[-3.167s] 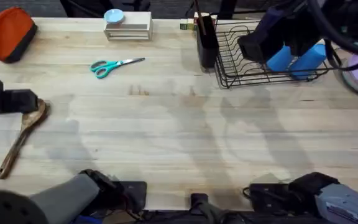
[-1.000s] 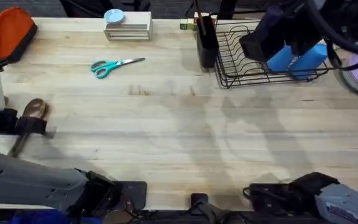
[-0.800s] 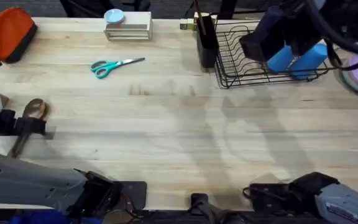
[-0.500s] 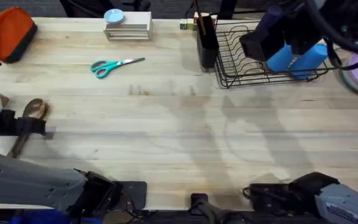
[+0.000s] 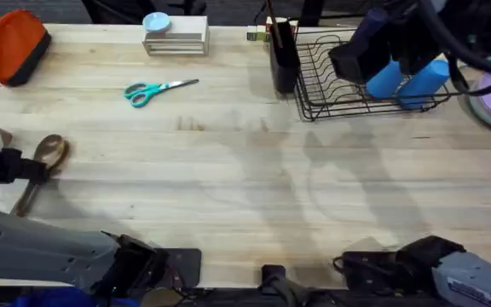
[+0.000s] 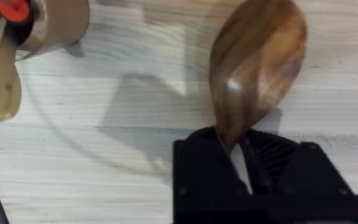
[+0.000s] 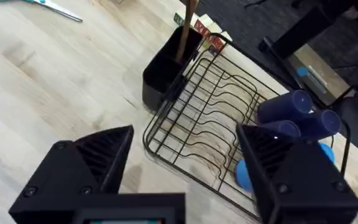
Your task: Pick up the spoon on the table one by one and put them onto the rack
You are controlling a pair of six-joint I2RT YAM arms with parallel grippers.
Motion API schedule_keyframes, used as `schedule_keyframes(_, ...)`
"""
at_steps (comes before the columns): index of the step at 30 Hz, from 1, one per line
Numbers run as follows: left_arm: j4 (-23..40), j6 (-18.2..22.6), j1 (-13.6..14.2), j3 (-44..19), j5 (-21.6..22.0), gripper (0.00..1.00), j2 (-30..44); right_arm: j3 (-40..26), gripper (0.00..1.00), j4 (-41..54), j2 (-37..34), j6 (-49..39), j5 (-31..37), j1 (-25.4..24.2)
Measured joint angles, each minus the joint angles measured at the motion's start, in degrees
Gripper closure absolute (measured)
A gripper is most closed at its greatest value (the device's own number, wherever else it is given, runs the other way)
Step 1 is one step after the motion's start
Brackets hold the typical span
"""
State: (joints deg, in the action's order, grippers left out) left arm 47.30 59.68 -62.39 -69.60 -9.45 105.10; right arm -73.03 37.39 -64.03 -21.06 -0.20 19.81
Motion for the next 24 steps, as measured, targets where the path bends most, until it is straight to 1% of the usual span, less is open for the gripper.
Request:
schedule_keyframes(3, 0.2, -0.1, 0.1, -0.1, -0.3, 0.901, 0.0, 0.0, 0.009, -0.1, 0.0, 0.0, 0.0, 0.0)
schedule_keyframes(5, 0.2, -0.1, 0.2, -0.1, -0.3, 0.926, 0.0, 0.0, 0.009, -0.1, -0.1, 0.0, 0.0, 0.0)
schedule_keyframes(10, 0.5, -0.1, 0.3, -0.3, -0.3, 0.924, 0.0, 0.0, 0.009, -0.6, -1.1, 0.0, 0.0, 0.0)
schedule_keyframes(16, 2.3, -1.2, 0.3, -1.9, -0.2, 0.925, 1.0, 0.0, 0.009, -1.3, -1.6, 0.0, 0.0, 0.0)
schedule_keyframes(24, 3.4, -1.7, 0.3, -2.0, -0.7, 0.929, 0.7, 0.0, 0.009, -1.3, -1.6, -1.6, 0.0, 0.0)
